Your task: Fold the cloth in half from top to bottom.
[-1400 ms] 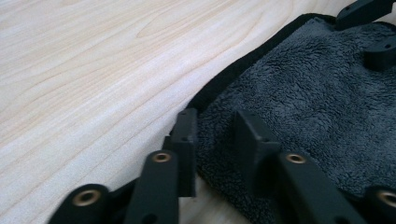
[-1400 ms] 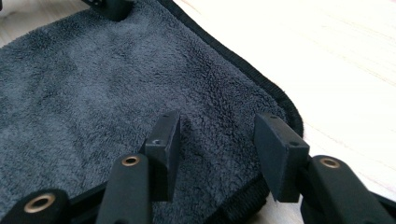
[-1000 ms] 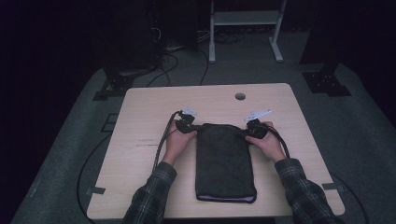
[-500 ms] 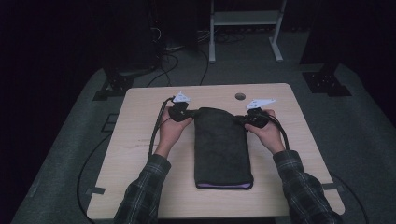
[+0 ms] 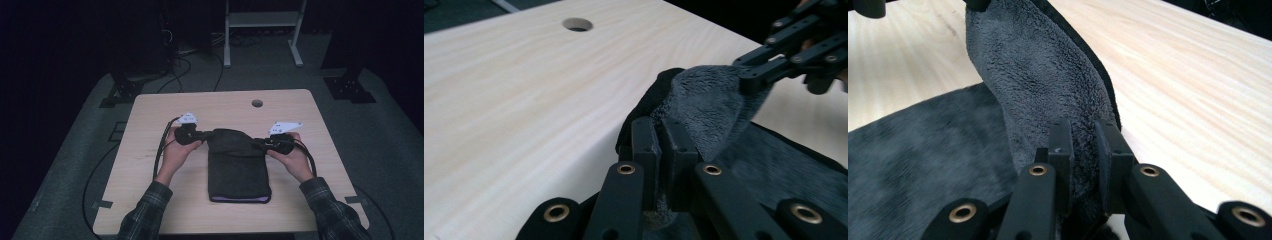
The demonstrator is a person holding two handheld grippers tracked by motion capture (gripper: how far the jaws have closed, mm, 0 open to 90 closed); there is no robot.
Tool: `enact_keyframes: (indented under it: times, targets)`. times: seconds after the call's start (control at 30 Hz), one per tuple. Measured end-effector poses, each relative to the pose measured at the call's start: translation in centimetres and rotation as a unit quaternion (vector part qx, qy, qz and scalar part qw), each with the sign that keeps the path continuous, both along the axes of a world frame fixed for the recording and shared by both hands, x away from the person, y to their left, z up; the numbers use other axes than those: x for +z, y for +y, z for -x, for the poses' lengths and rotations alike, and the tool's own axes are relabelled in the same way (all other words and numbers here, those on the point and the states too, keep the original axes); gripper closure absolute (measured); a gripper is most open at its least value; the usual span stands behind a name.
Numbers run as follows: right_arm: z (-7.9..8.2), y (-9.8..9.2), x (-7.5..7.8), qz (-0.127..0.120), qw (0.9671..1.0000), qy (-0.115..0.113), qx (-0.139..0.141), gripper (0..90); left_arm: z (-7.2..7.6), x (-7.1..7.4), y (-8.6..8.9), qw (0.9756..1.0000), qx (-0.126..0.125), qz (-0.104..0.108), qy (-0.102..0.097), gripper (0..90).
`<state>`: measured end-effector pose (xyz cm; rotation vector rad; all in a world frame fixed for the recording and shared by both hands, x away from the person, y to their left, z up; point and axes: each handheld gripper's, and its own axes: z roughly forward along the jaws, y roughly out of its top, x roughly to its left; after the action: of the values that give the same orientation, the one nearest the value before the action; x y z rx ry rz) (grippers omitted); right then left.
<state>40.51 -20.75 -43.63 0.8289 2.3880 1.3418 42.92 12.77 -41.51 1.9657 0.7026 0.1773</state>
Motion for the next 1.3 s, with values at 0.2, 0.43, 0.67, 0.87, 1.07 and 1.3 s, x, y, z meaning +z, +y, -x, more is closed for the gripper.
enact_keyframes:
  times: [0.2, 0.43, 0.67, 0.87, 1.07, 1.3]
  targets:
    - [1.7, 0.0, -0.7, 0.005, 0.9999, 0.006, 0.013, 78.5, 2.4, -0.8, 0.4, 0.9994, -0.014, 0.013, 0.030, 85.9]
    - [4.2, 0.1, -0.9, 0.001, 0.9995, 0.010, 0.030, 78.2, 4.9, -0.7, 0.7, 0.9991, -0.031, 0.012, 0.027, 85.9]
    - [6.5, -0.6, -1.8, 0.009, 0.9985, 0.031, 0.045, 74.7, 7.2, -2.1, 0.6, 0.9976, -0.051, 0.003, 0.047, 85.6]
    - [8.0, -1.4, -1.8, -0.009, 0.9976, 0.044, 0.054, 64.6, 8.2, -3.3, 0.5, 0.9962, -0.065, -0.015, 0.057, 85.1]
    - [6.5, -2.0, -1.0, -0.029, 0.9987, 0.033, 0.024, 60.7, 8.5, -3.8, 0.5, 0.9951, -0.071, -0.023, 0.065, 84.5]
    - [3.6, -0.8, -2.3, -0.003, 0.9986, 0.053, 0.003, 66.8, 8.5, -4.3, 0.5, 0.9943, -0.074, -0.028, 0.071, 83.7]
